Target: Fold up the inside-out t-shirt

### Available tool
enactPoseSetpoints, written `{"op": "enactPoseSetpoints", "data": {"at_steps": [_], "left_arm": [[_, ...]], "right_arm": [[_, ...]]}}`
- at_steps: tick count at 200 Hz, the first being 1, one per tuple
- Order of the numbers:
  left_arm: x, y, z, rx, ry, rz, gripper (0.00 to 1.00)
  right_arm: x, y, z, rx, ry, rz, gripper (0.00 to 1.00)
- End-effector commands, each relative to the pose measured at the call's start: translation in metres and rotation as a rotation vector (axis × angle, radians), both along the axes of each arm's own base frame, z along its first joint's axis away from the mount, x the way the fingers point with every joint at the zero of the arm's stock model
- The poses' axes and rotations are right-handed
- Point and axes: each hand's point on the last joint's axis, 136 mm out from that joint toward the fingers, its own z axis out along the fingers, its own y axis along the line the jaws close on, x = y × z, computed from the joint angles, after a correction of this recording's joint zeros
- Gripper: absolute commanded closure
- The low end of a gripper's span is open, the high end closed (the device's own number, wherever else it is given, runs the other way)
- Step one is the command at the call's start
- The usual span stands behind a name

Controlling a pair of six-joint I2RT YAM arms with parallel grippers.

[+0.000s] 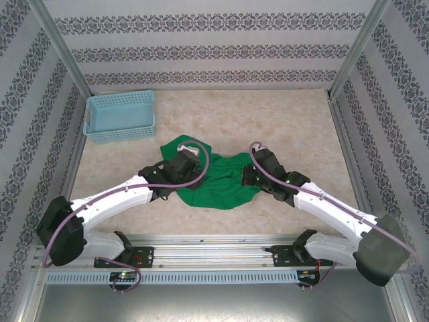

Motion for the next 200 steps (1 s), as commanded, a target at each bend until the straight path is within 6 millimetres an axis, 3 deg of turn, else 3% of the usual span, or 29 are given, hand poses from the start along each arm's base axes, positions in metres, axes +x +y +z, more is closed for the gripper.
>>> {"op": "enactPoseSetpoints", "data": {"at_steps": [1, 29, 78, 98, 154, 187, 200], "left_arm": [[0.004, 0.004, -0.008, 0.144, -0.02, -0.041, 0.42], [0.013, -0.01, -0.016, 0.157, -0.013, -0.058, 0.4], [0.027, -0.013, -0.038, 0.267, 0.023, -0.051, 0.36], [0.032, -0.012, -0.044, 0.293, 0.022, -0.038, 0.44], [0.038, -0.009, -0.046, 0.289, 0.029, -0.021, 0.87], [0.033, -0.013, -0.034, 0.214, 0.009, -0.034, 1.0], [0.029, -0.012, -0.025, 0.171, -0.013, -0.036, 1.0]], "right_arm": [[0.003, 0.004, 0.015, 0.002, -0.028, 0.002, 1.0], [0.001, 0.006, 0.025, 0.02, -0.044, 0.007, 1.0], [0.0, 0.004, 0.026, 0.015, -0.045, 0.003, 1.0], [0.0, 0.002, 0.026, 0.007, -0.048, -0.006, 1.0], [0.0, -0.017, 0.021, -0.022, -0.027, -0.072, 1.0], [0.002, -0.033, 0.014, -0.045, 0.003, -0.124, 1.0], [0.003, -0.044, 0.011, -0.056, 0.025, -0.158, 1.0]]}}
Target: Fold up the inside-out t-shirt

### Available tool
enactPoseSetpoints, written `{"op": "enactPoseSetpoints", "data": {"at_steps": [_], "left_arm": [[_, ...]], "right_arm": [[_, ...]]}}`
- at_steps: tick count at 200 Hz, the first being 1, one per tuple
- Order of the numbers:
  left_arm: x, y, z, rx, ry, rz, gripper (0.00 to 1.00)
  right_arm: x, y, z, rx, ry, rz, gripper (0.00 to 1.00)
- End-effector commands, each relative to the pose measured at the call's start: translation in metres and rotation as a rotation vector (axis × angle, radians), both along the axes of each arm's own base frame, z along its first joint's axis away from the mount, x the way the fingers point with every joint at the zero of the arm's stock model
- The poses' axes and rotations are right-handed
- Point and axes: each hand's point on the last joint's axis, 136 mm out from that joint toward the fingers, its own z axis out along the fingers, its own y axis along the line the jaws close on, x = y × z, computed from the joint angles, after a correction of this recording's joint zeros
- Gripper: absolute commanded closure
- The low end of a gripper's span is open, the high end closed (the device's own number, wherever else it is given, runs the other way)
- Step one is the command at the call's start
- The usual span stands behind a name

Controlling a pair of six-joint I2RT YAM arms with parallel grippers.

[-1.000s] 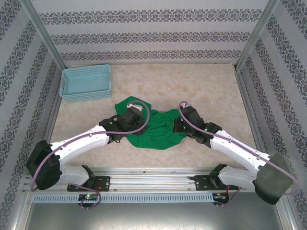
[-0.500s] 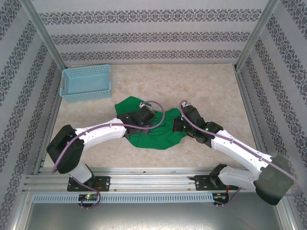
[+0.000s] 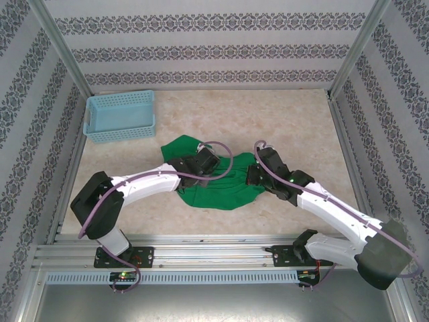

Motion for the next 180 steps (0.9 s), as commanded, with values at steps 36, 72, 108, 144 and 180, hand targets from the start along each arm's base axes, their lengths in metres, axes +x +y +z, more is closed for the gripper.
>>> {"op": "enactPoseSetpoints", "data": {"at_steps": [36, 72, 108, 144, 180], "left_arm": [[-0.019, 0.007, 0.058, -0.277, -0.128, -0.031, 1.0], [-0.013, 0.036, 0.063, -0.524, -0.116, 0.079, 1.0], [0.02, 0.054, 0.025, -0.414, 0.015, 0.224, 1.0], [0.045, 0.06, 0.0, -0.301, 0.121, 0.325, 0.7], [0.026, 0.054, 0.032, -0.297, 0.047, 0.288, 0.52]], "right_arm": [[0.007, -0.053, 0.004, -0.011, 0.036, -0.172, 1.0], [0.007, -0.048, 0.001, 0.016, 0.051, -0.118, 1.0], [0.01, -0.011, -0.016, 0.096, 0.095, -0.027, 1.0], [0.018, 0.002, -0.027, 0.086, 0.127, -0.029, 1.0], [0.021, 0.001, -0.025, 0.09, 0.116, -0.037, 1.0]]}}
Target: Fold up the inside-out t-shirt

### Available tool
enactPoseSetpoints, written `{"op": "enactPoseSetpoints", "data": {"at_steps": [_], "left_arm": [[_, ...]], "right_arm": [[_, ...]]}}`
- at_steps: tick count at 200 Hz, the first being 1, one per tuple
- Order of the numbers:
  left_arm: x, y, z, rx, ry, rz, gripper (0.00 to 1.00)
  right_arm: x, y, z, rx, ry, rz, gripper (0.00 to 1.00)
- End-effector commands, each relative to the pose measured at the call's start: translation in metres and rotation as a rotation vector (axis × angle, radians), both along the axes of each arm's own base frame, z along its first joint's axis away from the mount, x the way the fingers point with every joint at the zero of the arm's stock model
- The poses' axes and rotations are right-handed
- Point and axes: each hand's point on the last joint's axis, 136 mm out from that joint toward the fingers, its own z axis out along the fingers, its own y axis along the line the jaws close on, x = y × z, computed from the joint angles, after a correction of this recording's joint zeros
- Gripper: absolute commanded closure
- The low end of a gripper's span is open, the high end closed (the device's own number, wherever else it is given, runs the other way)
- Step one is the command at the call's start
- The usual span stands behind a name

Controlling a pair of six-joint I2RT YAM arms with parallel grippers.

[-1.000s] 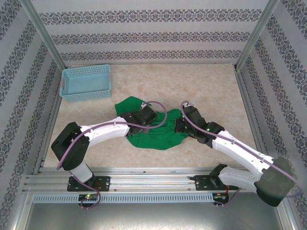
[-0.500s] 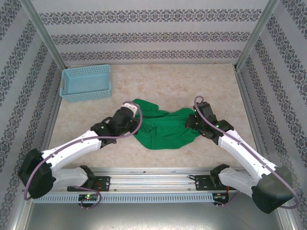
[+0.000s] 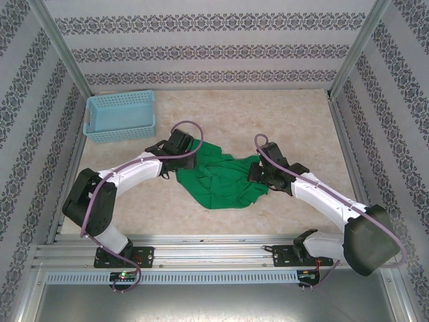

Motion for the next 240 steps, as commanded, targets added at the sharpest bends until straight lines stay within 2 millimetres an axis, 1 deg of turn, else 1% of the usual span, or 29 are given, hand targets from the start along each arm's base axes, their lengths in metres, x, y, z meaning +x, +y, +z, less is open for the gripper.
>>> {"op": "enactPoseSetpoints", "data": {"at_steps": [1, 13, 28, 51, 79, 105, 138, 183, 240], "left_arm": [[-0.02, 0.001, 0.031, 0.018, -0.047, -0.003, 0.52], [-0.031, -0.012, 0.044, -0.026, -0.08, -0.041, 0.5], [-0.044, -0.031, 0.051, -0.088, -0.1, -0.073, 0.48], [-0.055, -0.055, 0.045, -0.178, -0.073, -0.081, 0.48], [-0.055, -0.074, 0.035, -0.259, -0.044, -0.069, 0.47], [-0.052, -0.083, 0.025, -0.264, -0.016, -0.058, 0.48], [-0.051, -0.092, 0.017, -0.278, 0.006, -0.071, 0.57], [-0.05, -0.101, 0.007, -0.276, 0.031, -0.087, 0.61], [-0.05, -0.1, 0.01, -0.271, 0.02, -0.094, 0.79]], "right_arm": [[0.009, 0.005, 0.012, 0.029, -0.043, -0.008, 1.0], [0.009, 0.006, 0.013, 0.031, -0.045, -0.003, 1.0], [0.009, 0.005, 0.013, 0.027, -0.045, -0.006, 1.0], [0.009, 0.005, 0.012, 0.028, -0.043, -0.012, 1.0], [0.009, 0.005, 0.012, 0.031, -0.043, -0.013, 1.0], [0.008, 0.004, 0.012, 0.026, -0.041, -0.013, 1.0], [0.007, 0.003, 0.011, 0.023, -0.041, -0.019, 1.0], [0.006, 0.003, 0.009, 0.024, -0.037, -0.017, 1.0], [0.006, 0.001, 0.009, 0.013, -0.04, -0.025, 1.0]]}}
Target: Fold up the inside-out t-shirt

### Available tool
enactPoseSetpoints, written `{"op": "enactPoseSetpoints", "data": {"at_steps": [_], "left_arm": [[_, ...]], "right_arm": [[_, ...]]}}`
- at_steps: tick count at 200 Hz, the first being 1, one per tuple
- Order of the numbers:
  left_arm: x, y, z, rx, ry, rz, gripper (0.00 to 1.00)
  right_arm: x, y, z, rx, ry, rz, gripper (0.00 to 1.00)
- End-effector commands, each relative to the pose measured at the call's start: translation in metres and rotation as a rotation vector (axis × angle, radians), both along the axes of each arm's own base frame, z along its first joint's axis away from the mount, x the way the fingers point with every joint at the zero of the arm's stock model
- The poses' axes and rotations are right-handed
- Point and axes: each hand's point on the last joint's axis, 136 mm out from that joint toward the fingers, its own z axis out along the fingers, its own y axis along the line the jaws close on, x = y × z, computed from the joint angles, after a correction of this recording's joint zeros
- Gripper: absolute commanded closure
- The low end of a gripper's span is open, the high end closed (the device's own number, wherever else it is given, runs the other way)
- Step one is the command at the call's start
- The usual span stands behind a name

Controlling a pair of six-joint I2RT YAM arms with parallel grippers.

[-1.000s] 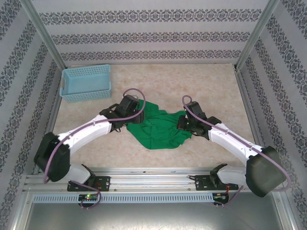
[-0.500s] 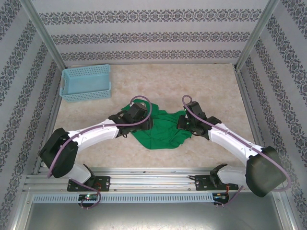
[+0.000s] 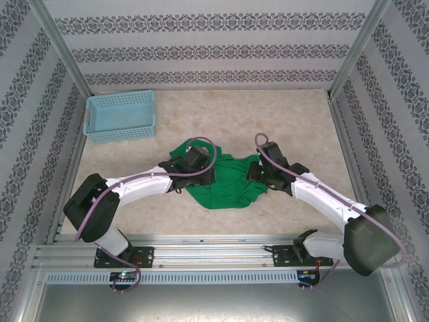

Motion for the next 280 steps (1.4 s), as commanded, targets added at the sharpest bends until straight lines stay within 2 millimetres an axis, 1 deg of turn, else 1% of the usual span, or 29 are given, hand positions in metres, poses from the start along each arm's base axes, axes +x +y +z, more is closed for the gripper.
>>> {"op": "enactPoseSetpoints", "data": {"at_steps": [1, 27, 42, 53, 63, 87, 107, 115, 132, 152, 163, 170, 175, 189, 195, 203, 210, 224, 246, 268, 280], "left_arm": [[0.007, -0.014, 0.018, -0.042, -0.048, -0.013, 0.79], [0.004, -0.009, 0.023, -0.032, -0.06, -0.016, 0.92], [0.002, -0.003, 0.031, -0.023, -0.079, -0.014, 1.0], [0.0, 0.004, 0.041, -0.018, -0.101, -0.01, 1.0], [-0.004, 0.009, 0.055, -0.027, -0.132, -0.017, 1.0], [-0.011, 0.026, 0.086, -0.049, -0.196, -0.023, 1.0], [-0.013, 0.041, 0.095, -0.082, -0.205, -0.023, 1.0], [-0.012, 0.045, 0.094, -0.087, -0.198, -0.023, 1.0], [-0.009, 0.052, 0.083, -0.076, -0.165, -0.016, 1.0], [-0.006, 0.05, 0.071, -0.074, -0.132, -0.023, 1.0], [-0.003, 0.049, 0.066, -0.065, -0.123, -0.024, 1.0], [-0.001, 0.051, 0.062, -0.053, -0.117, -0.015, 1.0], [0.0, 0.053, 0.061, -0.046, -0.115, -0.006, 1.0], [0.005, 0.061, 0.055, -0.025, -0.109, 0.024, 1.0], [0.006, 0.065, 0.05, -0.014, -0.099, 0.038, 1.0], [0.006, 0.071, 0.044, 0.0, -0.086, 0.05, 1.0], [0.006, 0.074, 0.04, 0.004, -0.08, 0.057, 1.0], [0.004, 0.08, 0.03, 0.015, -0.065, 0.065, 1.0], [-0.002, 0.089, 0.016, 0.039, -0.046, 0.085, 1.0], [-0.005, 0.093, 0.008, 0.038, -0.035, 0.092, 1.0], [-0.006, 0.094, 0.005, 0.039, -0.03, 0.094, 1.0]], "right_arm": [[0.003, -0.001, 0.006, 0.001, -0.025, -0.02, 1.0], [0.003, -0.005, 0.006, -0.016, -0.025, -0.031, 1.0], [0.004, -0.011, 0.006, -0.034, -0.025, -0.039, 1.0], [0.005, -0.016, 0.005, -0.041, -0.019, -0.049, 1.0], [0.006, -0.019, 0.004, -0.044, -0.016, -0.051, 1.0], [0.008, -0.019, 0.003, -0.053, -0.024, -0.031, 1.0], [0.01, -0.016, 0.001, -0.053, -0.019, -0.022, 1.0], [0.011, -0.014, -0.001, -0.053, -0.017, -0.018, 1.0], [0.013, -0.01, -0.003, -0.051, -0.012, -0.011, 1.0], [0.014, -0.005, -0.004, -0.052, -0.009, 0.002, 1.0], [0.014, -0.003, -0.002, -0.048, -0.012, 0.008, 0.96], [0.014, -0.002, 0.001, -0.045, -0.015, 0.012, 0.91], [0.013, -0.003, 0.003, -0.045, -0.014, 0.016, 0.85], [0.01, -0.007, 0.014, -0.041, -0.025, 0.023, 0.64], [0.008, -0.011, 0.019, -0.037, -0.035, 0.024, 0.56], [0.006, -0.016, 0.024, -0.028, -0.049, 0.021, 0.5], [0.003, -0.021, 0.026, -0.015, -0.055, 0.017, 0.47], [-0.002, -0.029, 0.027, 0.021, -0.058, 0.016, 0.45], [-0.012, -0.04, 0.01, 0.074, -0.019, -0.013, 0.45], [-0.018, -0.039, -0.008, 0.157, 0.015, -0.028, 0.47], [-0.02, -0.034, -0.014, 0.187, 0.026, -0.02, 0.49]]}}
